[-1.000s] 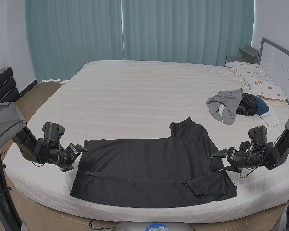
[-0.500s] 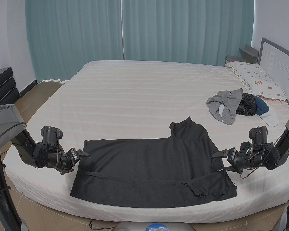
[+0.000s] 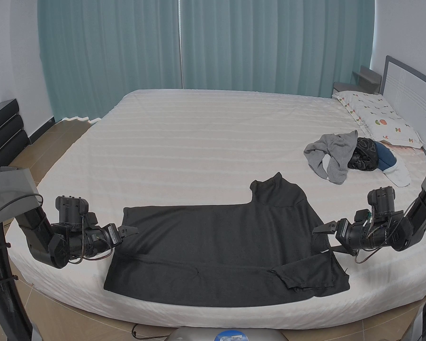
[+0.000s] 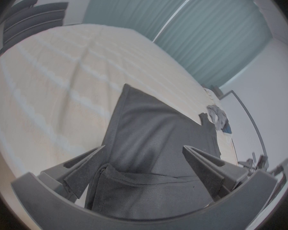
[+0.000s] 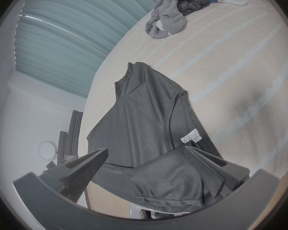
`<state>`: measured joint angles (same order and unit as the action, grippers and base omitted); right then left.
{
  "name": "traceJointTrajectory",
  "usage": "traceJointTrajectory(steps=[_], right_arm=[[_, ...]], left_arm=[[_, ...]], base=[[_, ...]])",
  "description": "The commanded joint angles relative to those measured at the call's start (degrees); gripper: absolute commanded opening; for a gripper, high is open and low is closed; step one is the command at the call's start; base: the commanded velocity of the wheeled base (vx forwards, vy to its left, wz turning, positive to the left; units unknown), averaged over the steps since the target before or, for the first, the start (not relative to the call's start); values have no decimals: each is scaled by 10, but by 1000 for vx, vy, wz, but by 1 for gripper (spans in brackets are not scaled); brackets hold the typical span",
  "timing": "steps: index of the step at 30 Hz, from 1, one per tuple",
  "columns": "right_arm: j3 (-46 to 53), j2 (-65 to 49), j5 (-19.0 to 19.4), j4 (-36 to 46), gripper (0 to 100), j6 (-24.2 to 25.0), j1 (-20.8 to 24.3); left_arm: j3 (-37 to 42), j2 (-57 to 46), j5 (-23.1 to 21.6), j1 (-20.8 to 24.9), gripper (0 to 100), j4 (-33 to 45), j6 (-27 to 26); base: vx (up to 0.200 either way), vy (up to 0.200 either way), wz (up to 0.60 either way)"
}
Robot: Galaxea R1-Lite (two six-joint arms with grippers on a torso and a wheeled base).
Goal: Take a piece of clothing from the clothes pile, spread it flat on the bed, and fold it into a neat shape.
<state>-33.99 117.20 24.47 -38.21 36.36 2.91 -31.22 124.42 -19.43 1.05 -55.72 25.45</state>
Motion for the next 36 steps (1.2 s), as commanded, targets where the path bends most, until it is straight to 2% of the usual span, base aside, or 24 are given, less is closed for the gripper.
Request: traceJointTrajectory(steps=[1,3,4,5,6,14,32,36], right_arm=[[4,-2,1,-3,100,-4,0],[4,-2,1,-3,100,-4,0],[9,1,1,-17,100,-4,0],[9,1,1,-17,100,-4,0],[14,2,1,-28,100,-5,0],[21,2,1,-44,100,-4,1],[21,4,1,-44,100,-4,-1],[20,9,1,-45,100,-5,-4]], left_arm=[[94,63,-42,-25,100,-117,-95],[94,63,-42,-25,100,-117,-95],[121,94,-68,-39,100,-188,-136],[121,94,-68,-39,100,-188,-136],[133,111,-80,-43,100,-227,-145],[150,152,-90,-41,100,-316,-146],[138,155,-83,-40,100,-326,-137],[143,151,-79,-43,100,-326,-108]], base=[[0,0,0],[0,0,0],[0,0,0],[0,0,0],[0,0,0],[0,0,0],[0,0,0],[0,0,0]])
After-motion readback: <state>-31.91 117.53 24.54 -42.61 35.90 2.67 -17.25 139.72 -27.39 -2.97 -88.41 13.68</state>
